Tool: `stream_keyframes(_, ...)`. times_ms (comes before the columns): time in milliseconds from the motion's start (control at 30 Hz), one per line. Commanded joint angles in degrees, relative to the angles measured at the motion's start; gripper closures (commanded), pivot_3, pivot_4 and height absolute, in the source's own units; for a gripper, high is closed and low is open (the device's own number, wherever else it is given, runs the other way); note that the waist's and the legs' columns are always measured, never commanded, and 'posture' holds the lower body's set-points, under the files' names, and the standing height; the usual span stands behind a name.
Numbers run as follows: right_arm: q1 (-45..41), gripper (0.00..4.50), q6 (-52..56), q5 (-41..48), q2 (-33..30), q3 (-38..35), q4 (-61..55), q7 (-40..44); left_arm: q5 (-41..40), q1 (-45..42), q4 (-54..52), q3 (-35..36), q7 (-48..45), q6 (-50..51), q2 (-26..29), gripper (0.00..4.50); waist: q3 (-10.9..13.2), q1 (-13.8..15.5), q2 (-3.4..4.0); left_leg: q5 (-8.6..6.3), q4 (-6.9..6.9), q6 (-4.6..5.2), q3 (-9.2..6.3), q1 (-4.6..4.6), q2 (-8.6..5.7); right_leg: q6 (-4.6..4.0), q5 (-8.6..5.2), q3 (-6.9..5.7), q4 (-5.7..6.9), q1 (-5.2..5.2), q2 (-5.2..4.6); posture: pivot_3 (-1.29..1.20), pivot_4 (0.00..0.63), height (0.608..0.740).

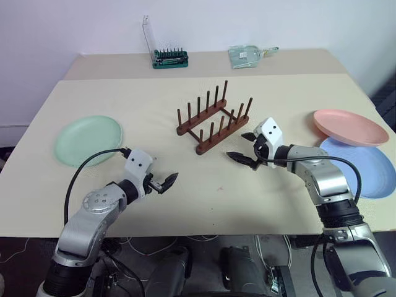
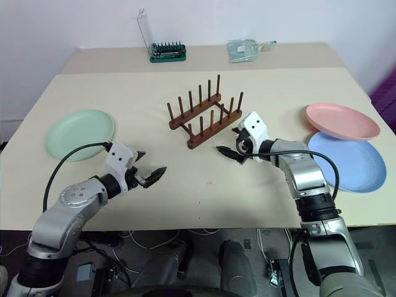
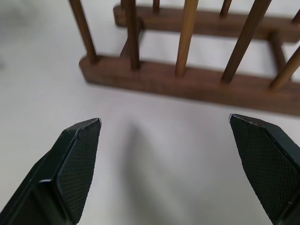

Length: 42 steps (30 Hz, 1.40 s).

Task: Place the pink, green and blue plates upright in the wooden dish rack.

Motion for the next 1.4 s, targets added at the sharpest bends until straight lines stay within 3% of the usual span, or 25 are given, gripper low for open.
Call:
stream_keyframes(33,-1.2,0.04,-0.4,0.3,-1.0,-1.4,-2.0,-0.1,0.4,-1.9,1.3,0.2,-1.2,-2.5,0.6,0.0,0.0,0.0,0.0,0.0,0.0,0.0,0.0,0.0,0.0,0.0,0.0,0.0,0.0,0.0,0.0,0.0,0.15,0.74)
stream_keyframes(333,0.2,0.04,0.3,1.5,-2.8,-4.4,-4.2,-1.5,-0.2,-8.9,9.1,-2.3,-7.0,-3.6,0.9,0.0,0.0,0.0,0.0,0.0,0.0,0.0,0.0,-0.01,0.0,0.01,0.01,-0.01,-0.01,-0.01,0.0,0.0,0.15,0.74)
stream_keyframes(533,1.1,0.04,2.5,4.0,-5.4,-4.7,-5.6,3.2,1.6,-10.9,13.9,-1.9,-6.3,-7.2,0.3,0.0,0.0,-0.2,0.0,0.0,-0.01,0.0,0.01,-0.01,0.0,0.01,0.01,-0.01,-0.01,-0.01,-0.01,0.0,0.15,0.74)
stream_keyframes(867,-1.0,0.04,1.0,1.3,-5.0,-4.2,-6.5,-0.2,4.7,-18.1,26.9,-6.5,-9.6,-13.7,-3.1,0.0,0.0,0.0,-0.01,-0.01,0.0,0.02,0.02,-0.03,0.0,0.03,0.01,-0.02,-0.05,0.0,-0.02,0.0,0.15,0.74)
stream_keyframes(1400,9.9,0.04,9.6,5.7,-4.1,-7.0,-21.8,-6.1,10.6,-31.3,52.0,-12.3,-10.1,-22.5,-17.0,0.0,0.0,0.2,-0.03,0.0,0.14,0.03,0.0,-0.04,-0.01,0.08,0.04,-0.07,0.0,0.07,-0.03,0.0,0.15,0.74)
